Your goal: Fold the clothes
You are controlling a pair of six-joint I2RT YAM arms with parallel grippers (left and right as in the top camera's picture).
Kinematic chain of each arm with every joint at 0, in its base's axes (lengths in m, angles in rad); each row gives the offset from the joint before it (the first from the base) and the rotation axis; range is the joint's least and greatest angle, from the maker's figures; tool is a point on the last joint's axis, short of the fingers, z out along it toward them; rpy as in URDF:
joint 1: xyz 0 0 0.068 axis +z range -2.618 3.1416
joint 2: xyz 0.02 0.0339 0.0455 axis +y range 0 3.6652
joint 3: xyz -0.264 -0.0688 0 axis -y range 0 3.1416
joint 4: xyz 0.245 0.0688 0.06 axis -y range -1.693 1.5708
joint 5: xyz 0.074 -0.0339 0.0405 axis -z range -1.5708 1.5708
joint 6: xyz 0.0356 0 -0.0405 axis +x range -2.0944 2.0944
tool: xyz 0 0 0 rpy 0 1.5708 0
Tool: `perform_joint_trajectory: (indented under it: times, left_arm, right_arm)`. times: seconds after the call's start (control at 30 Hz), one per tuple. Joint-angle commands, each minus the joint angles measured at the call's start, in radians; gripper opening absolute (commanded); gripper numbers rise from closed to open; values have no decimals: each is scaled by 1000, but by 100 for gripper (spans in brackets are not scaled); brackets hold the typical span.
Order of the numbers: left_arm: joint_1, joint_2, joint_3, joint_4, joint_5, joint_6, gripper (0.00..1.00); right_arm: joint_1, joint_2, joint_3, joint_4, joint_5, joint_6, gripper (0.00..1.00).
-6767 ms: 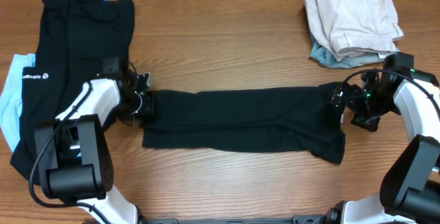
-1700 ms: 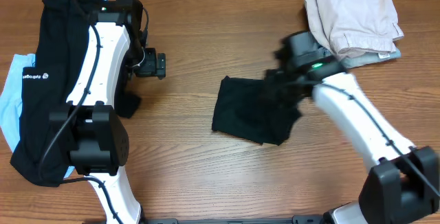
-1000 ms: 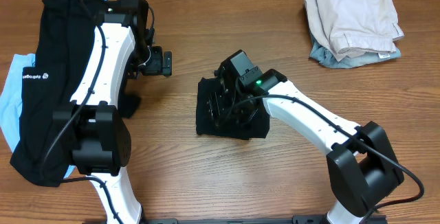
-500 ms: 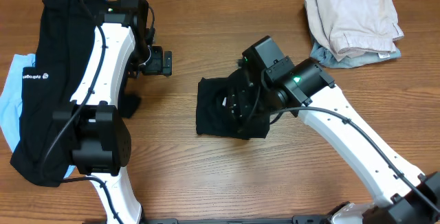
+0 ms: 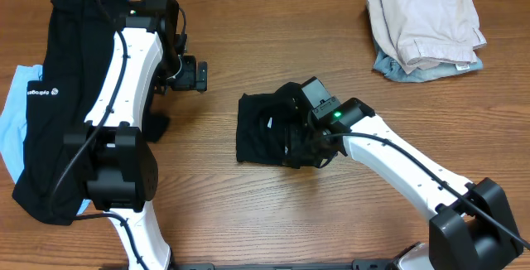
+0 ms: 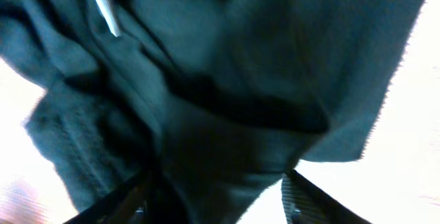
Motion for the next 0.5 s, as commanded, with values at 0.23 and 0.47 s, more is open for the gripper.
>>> perform_joint_trajectory:
  times: [0.23,0.47]
  left_arm:
    - [-7,-7,-8,4,8,13,100]
    - [-7,-7,-8,11,9,13,100]
  right_arm:
    - [126,-8,-2,127,-161,72,4]
    - [274,-8,-2,220,-157,71,43]
